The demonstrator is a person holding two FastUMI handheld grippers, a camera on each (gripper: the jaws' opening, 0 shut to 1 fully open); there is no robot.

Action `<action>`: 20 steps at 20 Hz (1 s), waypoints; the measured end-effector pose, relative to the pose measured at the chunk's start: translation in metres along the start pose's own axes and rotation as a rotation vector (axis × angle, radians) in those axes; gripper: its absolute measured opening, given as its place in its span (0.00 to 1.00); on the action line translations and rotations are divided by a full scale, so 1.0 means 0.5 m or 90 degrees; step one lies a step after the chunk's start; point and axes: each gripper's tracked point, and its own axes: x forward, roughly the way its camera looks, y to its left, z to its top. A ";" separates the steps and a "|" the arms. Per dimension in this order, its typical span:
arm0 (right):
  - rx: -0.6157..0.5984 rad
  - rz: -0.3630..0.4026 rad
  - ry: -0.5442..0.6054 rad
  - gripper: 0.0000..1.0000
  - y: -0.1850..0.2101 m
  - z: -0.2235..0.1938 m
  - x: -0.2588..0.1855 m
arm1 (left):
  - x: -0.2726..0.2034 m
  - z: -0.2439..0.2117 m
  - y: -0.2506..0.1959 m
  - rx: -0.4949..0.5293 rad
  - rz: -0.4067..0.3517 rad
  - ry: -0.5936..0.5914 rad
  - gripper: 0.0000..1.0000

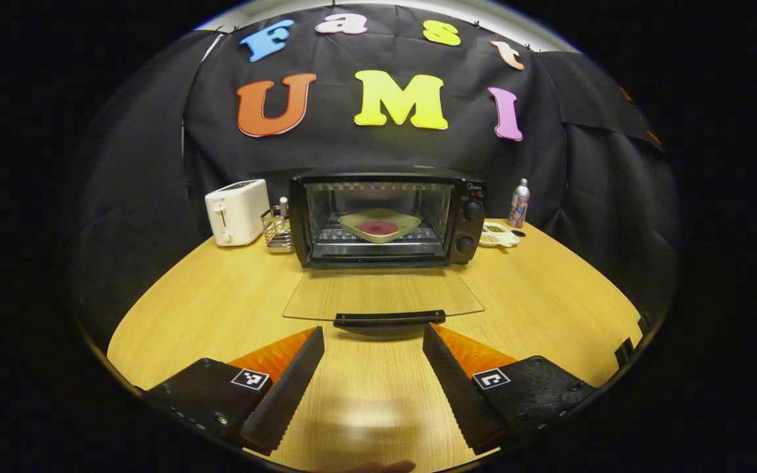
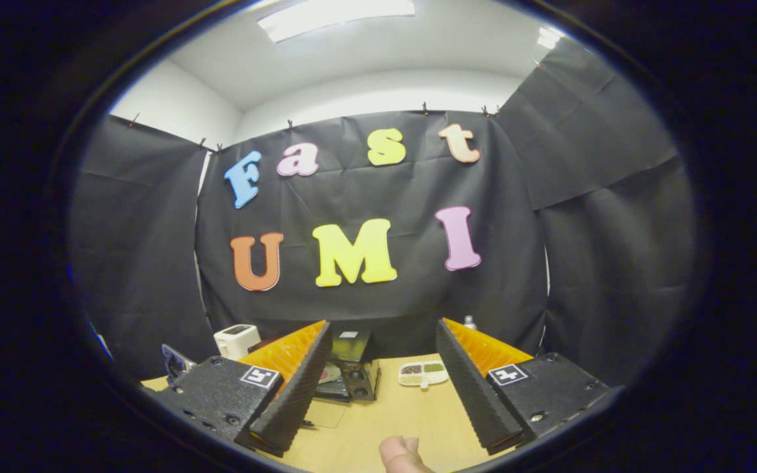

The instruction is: Open the electric oven with the left hand, put the food in, and close the electric oven.

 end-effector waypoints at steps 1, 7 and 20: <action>-0.005 -0.003 -0.007 1.00 -0.009 0.004 -0.008 | 0.017 -0.011 -0.006 -0.002 -0.002 0.013 0.96; 0.008 0.009 -0.022 0.96 -0.047 -0.007 -0.012 | 0.097 -0.069 -0.037 0.013 -0.004 0.086 0.96; -0.013 0.013 0.018 0.96 -0.104 -0.068 0.080 | 0.158 -0.066 -0.028 0.007 0.010 0.161 0.96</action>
